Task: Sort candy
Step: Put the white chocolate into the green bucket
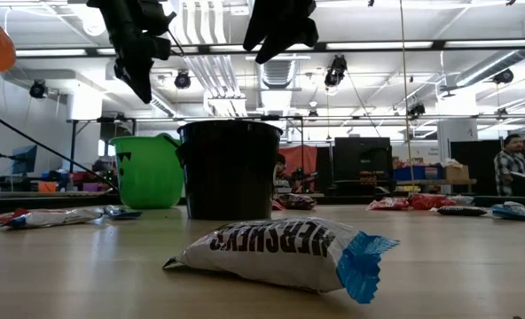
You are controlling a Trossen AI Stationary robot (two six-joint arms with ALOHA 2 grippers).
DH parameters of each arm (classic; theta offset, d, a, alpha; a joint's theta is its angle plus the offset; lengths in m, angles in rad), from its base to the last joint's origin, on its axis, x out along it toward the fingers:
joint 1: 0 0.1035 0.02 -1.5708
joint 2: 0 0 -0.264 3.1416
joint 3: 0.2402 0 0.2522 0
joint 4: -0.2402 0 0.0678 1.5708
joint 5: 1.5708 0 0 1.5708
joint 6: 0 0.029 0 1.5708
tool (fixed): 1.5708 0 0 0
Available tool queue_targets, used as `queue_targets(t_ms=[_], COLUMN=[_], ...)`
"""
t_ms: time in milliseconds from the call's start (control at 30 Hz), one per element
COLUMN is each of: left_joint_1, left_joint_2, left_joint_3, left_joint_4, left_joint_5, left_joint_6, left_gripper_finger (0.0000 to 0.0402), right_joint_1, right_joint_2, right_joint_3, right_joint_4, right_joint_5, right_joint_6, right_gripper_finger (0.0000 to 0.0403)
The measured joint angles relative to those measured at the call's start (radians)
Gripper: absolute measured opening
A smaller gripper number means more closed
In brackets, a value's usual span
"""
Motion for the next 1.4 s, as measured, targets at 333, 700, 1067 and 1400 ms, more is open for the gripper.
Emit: queue_targets(t_ms=[333, 700, 1067, 1400], left_joint_1=[-0.033, -0.161, -0.294, -0.457], left_joint_2=[0.0, 0.0, 0.0, 0.0], left_joint_3=[0.0, 0.0, 0.0, 0.0], left_joint_4=[-0.008, -0.018, -0.023, -0.025], left_joint_5=[0.138, 0.139, 0.141, 0.141], left_joint_6=[0.03, 0.047, 0.016, -0.043], left_gripper_finger=[0.0074, 0.0014, 0.0, 0.0], right_joint_1=[0.002, 0.012, 0.077, 0.146], right_joint_2=[0.0, 0.0, 0.0, 0.0], right_joint_3=[0.0, 0.0, 0.0, 0.0], right_joint_4=[-0.001, -0.022, -0.051, -0.065], right_joint_5=[-0.003, -0.009, -0.01, -0.008], right_joint_6=[0.049, 0.071, 0.146, 0.24], right_gripper_finger=[0.0196, 0.0196, 0.0196, 0.0196])
